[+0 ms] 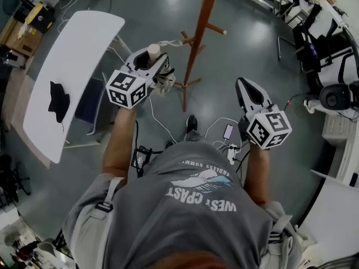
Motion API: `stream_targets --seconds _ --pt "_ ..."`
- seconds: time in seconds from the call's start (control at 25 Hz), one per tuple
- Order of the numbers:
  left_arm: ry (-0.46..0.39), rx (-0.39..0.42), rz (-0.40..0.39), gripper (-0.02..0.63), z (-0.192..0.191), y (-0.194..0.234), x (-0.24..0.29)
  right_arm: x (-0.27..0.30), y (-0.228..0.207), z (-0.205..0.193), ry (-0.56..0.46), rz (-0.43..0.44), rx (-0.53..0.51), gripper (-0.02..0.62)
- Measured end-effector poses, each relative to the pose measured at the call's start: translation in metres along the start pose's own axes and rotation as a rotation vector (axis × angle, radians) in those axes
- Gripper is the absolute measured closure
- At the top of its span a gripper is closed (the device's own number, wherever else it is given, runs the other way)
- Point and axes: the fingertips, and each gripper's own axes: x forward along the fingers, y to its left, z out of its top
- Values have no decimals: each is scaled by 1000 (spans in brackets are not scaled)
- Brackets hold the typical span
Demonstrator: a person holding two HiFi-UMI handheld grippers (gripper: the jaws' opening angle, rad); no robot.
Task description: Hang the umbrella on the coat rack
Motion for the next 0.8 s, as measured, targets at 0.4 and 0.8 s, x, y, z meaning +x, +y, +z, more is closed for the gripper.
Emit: stream_targets --seconds 0.4,0.8 --pt "49 -21 -21 440 -24 8 38 20 -25 -19 69 7 23 566" --pt "103 -84 -3 440 -67 5 46 37 -34 -42 126 35 52 566"
